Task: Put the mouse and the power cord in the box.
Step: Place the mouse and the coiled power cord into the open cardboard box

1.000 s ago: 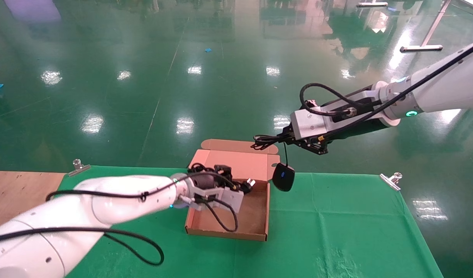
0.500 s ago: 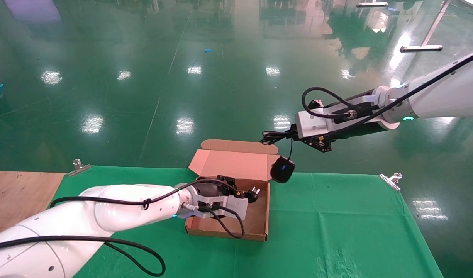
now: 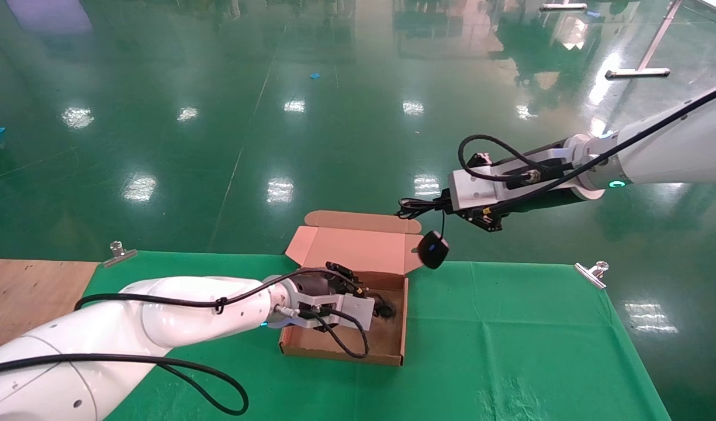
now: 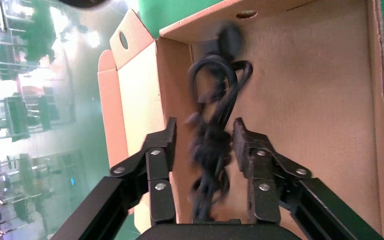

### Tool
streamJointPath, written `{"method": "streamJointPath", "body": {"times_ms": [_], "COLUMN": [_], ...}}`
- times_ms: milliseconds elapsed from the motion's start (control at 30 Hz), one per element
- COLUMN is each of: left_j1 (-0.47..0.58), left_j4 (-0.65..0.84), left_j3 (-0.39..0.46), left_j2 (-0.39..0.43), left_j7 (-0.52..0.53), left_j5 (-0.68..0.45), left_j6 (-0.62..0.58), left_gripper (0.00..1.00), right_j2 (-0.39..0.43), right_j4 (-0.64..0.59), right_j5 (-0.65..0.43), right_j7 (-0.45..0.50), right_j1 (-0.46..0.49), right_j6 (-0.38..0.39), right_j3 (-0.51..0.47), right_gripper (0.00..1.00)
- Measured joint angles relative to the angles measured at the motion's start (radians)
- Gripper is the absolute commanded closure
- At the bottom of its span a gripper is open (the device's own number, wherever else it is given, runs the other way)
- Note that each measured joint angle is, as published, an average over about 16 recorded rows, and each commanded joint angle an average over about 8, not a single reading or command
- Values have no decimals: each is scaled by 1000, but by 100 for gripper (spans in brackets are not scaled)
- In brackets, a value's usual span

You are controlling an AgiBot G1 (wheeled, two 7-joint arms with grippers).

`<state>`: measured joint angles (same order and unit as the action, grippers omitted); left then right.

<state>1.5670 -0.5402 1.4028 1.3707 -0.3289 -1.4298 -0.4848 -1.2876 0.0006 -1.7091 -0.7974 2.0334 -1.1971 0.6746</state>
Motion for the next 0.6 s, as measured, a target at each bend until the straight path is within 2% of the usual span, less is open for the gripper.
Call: {"method": "streamJointPath", "body": {"times_ms": [300,600], "left_j1": [17,55], "left_j4": [16,80], "left_j3": [-1,-48], "left_j2": [-4,-33], "left_j7": [-15,-52], "left_j5": [61,160], "left_j6": [6,-39], "left_gripper": [0,0], "right_j2": [-7,-39], "right_j4": [0,14], "right_j5": [1,2], "right_j7": [3,17], "right_j1": [3,-8], "right_j6": [-43,-62], "right_j3": [-1,-1], "right_gripper": [100,100]}}
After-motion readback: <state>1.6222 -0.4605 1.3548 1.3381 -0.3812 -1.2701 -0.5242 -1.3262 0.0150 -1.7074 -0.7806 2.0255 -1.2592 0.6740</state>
